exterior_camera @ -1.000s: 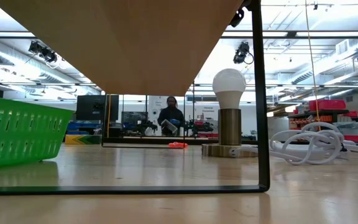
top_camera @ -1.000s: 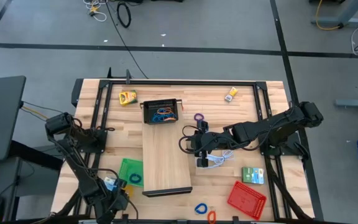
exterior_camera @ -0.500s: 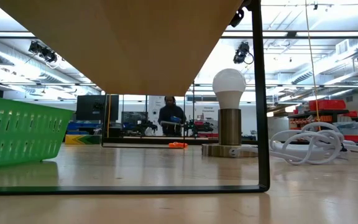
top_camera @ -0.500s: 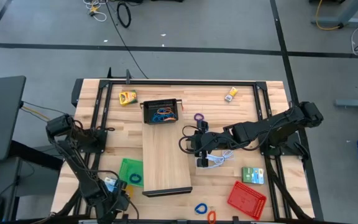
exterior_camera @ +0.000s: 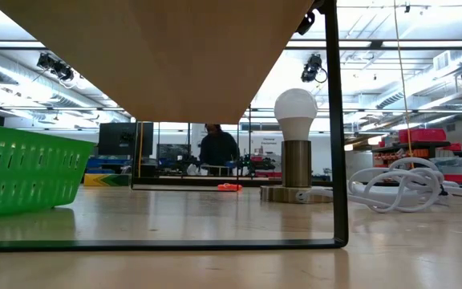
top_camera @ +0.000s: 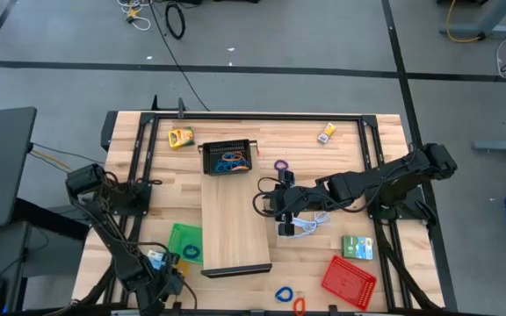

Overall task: Pick & Place Office Desk Supplies
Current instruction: Put the green spiral keychain into the green bin

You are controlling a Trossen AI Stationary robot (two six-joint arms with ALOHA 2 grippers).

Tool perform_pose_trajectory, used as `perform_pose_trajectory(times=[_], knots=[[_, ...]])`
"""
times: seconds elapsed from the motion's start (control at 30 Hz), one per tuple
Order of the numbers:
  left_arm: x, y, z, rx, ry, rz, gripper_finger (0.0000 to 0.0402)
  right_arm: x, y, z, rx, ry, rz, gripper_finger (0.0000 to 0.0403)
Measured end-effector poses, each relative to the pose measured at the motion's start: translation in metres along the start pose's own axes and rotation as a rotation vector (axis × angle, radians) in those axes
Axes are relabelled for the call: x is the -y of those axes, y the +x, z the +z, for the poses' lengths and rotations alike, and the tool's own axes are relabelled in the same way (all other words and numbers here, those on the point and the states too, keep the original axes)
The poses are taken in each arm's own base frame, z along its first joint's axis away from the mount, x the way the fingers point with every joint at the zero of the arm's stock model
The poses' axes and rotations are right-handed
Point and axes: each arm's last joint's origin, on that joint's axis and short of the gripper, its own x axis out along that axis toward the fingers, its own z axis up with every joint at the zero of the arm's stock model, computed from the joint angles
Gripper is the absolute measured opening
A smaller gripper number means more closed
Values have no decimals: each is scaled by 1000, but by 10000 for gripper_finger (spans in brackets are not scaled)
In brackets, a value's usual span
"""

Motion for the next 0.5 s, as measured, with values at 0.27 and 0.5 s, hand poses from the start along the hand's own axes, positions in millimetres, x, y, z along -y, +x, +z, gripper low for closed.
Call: perform_pose_trajectory(times=[0.27,0.5], knots=[[2,0,-2,-2,28,-2,16,0,0,0,0,-7,-1,181],[15,-9,4,-3,116,-76,14,0,0,0,0,-8,-1,181]])
